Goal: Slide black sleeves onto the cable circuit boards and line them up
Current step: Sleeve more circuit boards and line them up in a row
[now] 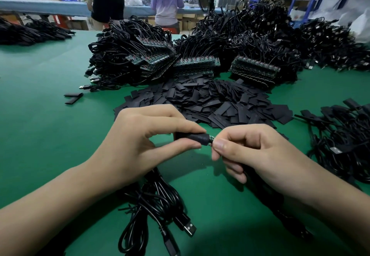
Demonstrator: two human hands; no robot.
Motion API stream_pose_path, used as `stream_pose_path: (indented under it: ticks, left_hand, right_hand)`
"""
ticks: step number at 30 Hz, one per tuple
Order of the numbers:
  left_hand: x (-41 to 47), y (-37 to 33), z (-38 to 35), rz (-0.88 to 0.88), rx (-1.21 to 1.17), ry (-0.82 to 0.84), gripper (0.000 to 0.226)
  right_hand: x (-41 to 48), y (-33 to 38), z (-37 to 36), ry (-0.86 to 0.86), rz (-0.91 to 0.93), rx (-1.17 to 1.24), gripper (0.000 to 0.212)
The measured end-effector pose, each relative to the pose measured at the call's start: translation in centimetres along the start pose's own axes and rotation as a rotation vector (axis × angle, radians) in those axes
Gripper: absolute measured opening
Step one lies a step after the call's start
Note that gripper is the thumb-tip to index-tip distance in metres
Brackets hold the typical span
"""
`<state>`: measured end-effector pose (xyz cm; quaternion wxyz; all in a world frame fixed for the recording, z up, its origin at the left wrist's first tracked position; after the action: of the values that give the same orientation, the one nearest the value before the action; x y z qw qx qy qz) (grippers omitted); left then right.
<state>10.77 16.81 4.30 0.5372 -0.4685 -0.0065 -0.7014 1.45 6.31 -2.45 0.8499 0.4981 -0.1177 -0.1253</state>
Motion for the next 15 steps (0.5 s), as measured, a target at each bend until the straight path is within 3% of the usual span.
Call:
stream_pose_path:
  ticks: [5, 15]
  left_hand:
    - [0.03, 0.04, -0.08, 0.012, -0.037, 0.004, 0.021]
    - [0.20, -0.09, -0.41, -0.001, -0.003, 0.037, 0.023]
  right_hand:
    - [-0.22, -0.10, -0.36, 0.042, -0.025, 0.111, 0.027]
    - [-0.04, 0.00, -0.77, 0.032, -0.018, 0.096, 0.027]
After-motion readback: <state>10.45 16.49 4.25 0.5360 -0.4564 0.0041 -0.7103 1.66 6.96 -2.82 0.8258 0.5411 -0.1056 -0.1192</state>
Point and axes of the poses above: each hand's wrist, its own x-axis towards the middle knuckle, its own z-axis out of the back of the hand, y = z × x, the point moved 10 cm from there along x, towards the middle knuckle, and after that the axes turned 12 degrees about -x, right-handed, at the moved point
